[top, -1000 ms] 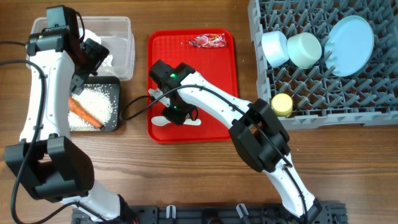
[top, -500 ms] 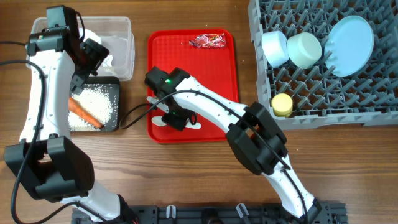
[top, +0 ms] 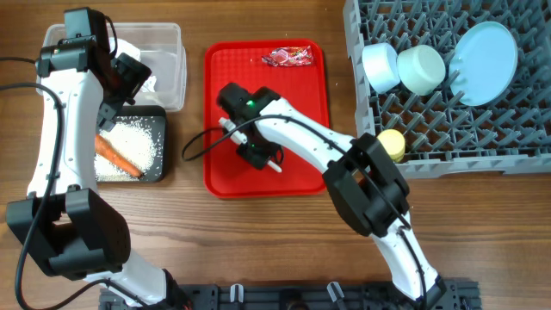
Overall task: Sort waste into correct bins and load items into the dishwasher rack
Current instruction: 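Carry the spoon right and lower it into the grey rack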
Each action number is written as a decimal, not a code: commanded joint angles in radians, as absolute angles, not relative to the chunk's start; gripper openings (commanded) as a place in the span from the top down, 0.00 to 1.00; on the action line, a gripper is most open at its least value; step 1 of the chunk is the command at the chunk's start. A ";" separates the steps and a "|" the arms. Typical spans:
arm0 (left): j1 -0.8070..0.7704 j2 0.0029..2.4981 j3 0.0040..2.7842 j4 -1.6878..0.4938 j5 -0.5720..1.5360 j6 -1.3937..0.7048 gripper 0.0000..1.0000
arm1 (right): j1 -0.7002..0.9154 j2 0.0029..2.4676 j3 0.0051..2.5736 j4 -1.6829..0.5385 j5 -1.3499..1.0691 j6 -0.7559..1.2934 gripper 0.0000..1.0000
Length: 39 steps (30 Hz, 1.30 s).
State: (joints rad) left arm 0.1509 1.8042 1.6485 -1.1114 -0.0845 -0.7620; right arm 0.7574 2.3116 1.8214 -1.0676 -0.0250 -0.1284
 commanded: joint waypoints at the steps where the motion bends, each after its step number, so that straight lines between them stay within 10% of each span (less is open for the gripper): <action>1: 0.150 1.777 1.650 -1.112 -0.095 -0.775 0.00 | 0.707 2.329 1.808 -1.073 -0.001 -0.041 0.96; 18: 0.150 1.777 1.650 -1.112 -0.095 -0.775 0.00 | 0.375 1.936 2.062 -1.246 0.025 0.138 0.96; 39: 0.150 1.777 1.650 -1.112 -0.095 -0.775 0.00 | -0.184 1.859 1.989 -1.608 0.239 1.131 0.96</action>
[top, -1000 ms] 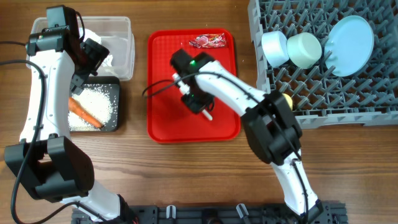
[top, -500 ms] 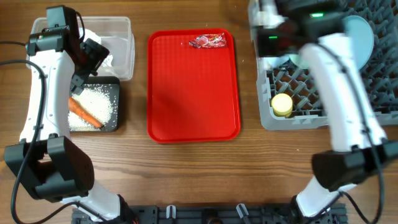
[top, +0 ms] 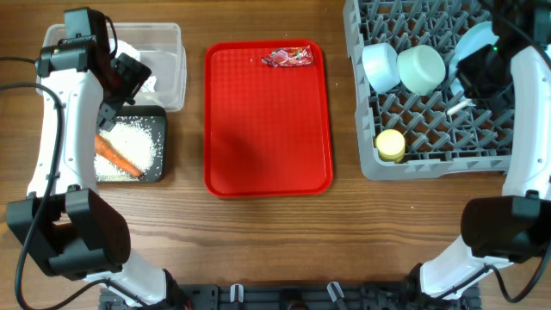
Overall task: Sort waste into correct bins and load items into the dishwasher rack
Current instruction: 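Carry the spoon right and lower it into the grey rack, then open the right gripper to drop the spoon in the rack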
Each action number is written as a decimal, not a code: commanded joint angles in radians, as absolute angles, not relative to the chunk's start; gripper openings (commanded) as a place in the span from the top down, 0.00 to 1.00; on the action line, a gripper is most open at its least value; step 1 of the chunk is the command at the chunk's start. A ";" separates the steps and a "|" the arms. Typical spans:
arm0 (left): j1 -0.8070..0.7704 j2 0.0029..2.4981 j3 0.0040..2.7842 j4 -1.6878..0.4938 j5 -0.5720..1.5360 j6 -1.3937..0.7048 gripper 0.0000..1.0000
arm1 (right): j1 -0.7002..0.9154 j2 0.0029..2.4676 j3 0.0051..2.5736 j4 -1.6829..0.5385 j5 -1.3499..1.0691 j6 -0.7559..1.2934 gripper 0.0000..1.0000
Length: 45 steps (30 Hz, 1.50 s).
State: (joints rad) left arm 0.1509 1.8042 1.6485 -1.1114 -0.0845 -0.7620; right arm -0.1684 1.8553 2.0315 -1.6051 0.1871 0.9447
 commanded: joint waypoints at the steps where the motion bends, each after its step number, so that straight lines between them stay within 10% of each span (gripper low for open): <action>1: 0.150 1.777 1.650 -1.112 -0.095 -0.775 0.00 | -0.186 1.859 1.965 -1.608 0.261 1.190 0.96; 14: 0.150 1.777 1.650 -1.112 -0.095 -0.775 0.00 | -0.186 1.859 1.677 -1.448 0.299 1.414 0.75; 22: 0.150 1.777 1.650 -1.112 -0.095 -0.775 0.00 | -0.186 1.858 1.682 -1.352 0.266 1.052 0.21; 32: 0.150 1.777 1.650 -1.112 -0.095 -0.775 0.00 | -0.175 1.741 1.895 -1.360 0.008 0.424 0.02; 45: 0.150 1.777 1.650 -1.090 -0.022 -0.798 0.00 | -0.111 1.627 1.890 -1.314 -0.031 0.329 0.00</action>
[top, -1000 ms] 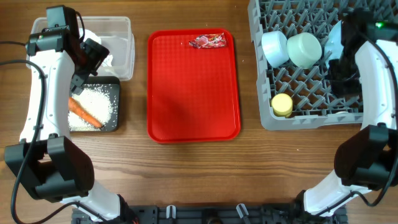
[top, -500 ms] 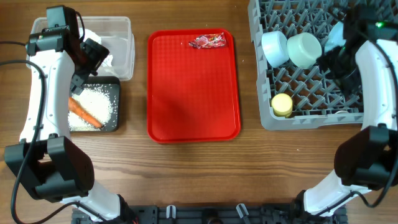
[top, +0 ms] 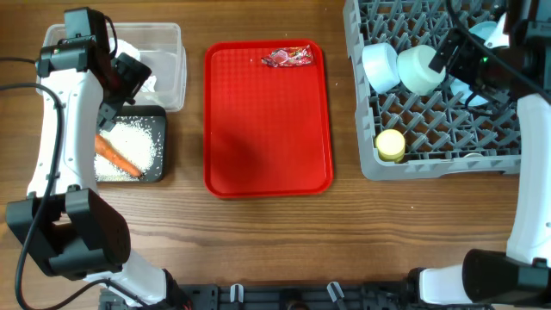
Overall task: Sort waste into correct bins and load items into the dishwasher rack
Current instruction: 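Open the right gripper to drop the spoon in the rack, then move the left gripper right over the red wrapper on the tray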
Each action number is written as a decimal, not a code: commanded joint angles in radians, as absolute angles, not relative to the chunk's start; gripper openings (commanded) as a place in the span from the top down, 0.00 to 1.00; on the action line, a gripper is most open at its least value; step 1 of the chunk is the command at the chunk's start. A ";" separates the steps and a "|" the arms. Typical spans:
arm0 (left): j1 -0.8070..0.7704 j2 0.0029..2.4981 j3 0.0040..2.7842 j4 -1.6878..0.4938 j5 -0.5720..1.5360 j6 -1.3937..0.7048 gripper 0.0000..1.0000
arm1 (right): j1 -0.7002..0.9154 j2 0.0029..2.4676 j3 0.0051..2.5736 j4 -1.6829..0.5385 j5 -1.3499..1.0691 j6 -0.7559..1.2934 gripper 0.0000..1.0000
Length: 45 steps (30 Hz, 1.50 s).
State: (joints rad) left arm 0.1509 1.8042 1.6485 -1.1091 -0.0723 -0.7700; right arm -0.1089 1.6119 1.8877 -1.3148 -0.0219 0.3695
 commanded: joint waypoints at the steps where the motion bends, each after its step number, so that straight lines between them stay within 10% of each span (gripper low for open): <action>1: 0.150 1.777 1.650 -1.073 -0.023 -0.797 0.00 | -0.110 1.627 1.890 -1.316 -0.027 0.313 0.00; 7: 0.150 1.776 1.650 -1.182 -0.030 -0.773 0.00 | -0.110 1.627 1.890 -1.335 -0.007 0.287 0.00; 13: 0.103 1.776 1.650 -1.031 0.137 -0.607 0.33 | -0.110 1.628 1.890 -1.330 0.007 0.287 0.00; 21: -0.220 1.799 1.650 -0.706 -0.010 -0.591 0.01 | -0.110 1.628 1.890 -1.348 0.029 0.288 0.00; 45: -0.466 2.506 2.430 -0.874 -0.154 -0.501 0.02 | -0.110 1.628 1.890 -1.407 0.020 0.319 0.00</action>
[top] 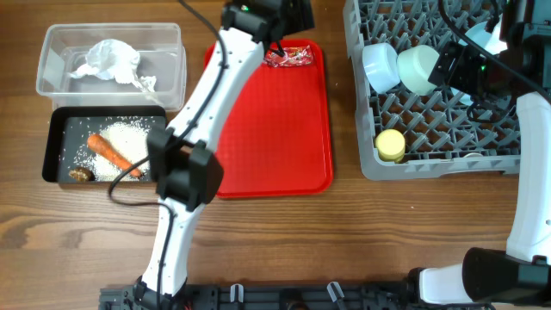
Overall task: Sort waste into correct bins and load items into the dishwasher rack
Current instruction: 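Move the left gripper right over the red wrapper on the tray, then grasp the red wrapper with the left gripper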
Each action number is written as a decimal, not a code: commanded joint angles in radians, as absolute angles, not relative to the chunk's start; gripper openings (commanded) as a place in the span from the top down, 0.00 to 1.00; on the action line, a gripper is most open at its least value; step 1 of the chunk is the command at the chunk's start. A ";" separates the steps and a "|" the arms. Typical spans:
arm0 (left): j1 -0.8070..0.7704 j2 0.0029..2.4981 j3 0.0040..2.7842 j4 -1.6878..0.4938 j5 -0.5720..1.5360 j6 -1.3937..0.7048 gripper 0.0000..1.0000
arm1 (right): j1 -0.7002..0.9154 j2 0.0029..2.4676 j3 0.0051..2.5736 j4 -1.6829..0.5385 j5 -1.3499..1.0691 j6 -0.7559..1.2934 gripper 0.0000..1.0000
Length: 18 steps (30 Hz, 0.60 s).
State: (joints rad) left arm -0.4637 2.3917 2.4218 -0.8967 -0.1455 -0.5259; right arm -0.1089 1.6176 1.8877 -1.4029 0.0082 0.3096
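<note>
A red candy wrapper (288, 57) lies at the far end of the red tray (267, 129). My left arm reaches across the tray, and its gripper (287, 34) hangs just beyond the wrapper, with the fingers hidden under the wrist. The grey dishwasher rack (448, 142) holds a white cup (379, 67), a mint bowl (419, 69), a pale blue plate (482, 34) and a yellow item (390, 145). My right gripper (449, 67) hovers over the rack beside the bowl, and its jaws are too dark to read.
At the far left, a clear bin (164, 52) holds crumpled tissue (108, 58). In front of it, a black bin (56, 129) contains rice and a carrot (112, 153). Bare wooden table (344, 241) runs along the front.
My left arm has moved from over the clear bin to the far end of the red tray, above the wrapper. My right gripper has shifted slightly over the rack, still beside the bowl.
My right gripper was first at the tray's middle, on a white utensil. It then held the utensil over the rack. After that it was beside the bowl, with the utensil out of sight. My left arm stayed over the clear bin until it moved to the wrapper.
</note>
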 commanded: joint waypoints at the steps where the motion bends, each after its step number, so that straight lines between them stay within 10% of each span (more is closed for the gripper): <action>1: -0.467 2.532 2.430 -0.860 -0.154 -0.502 0.02 | -0.110 1.628 1.890 -1.409 0.020 0.318 0.00; 18: -0.487 2.742 2.425 -0.752 -0.147 -0.509 0.10 | -0.110 1.628 1.890 -1.433 0.022 0.314 0.00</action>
State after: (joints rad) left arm -0.4828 2.6877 2.4214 -0.7288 -0.1570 -0.5133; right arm -0.1089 1.6176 1.8877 -1.4322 0.0082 0.3119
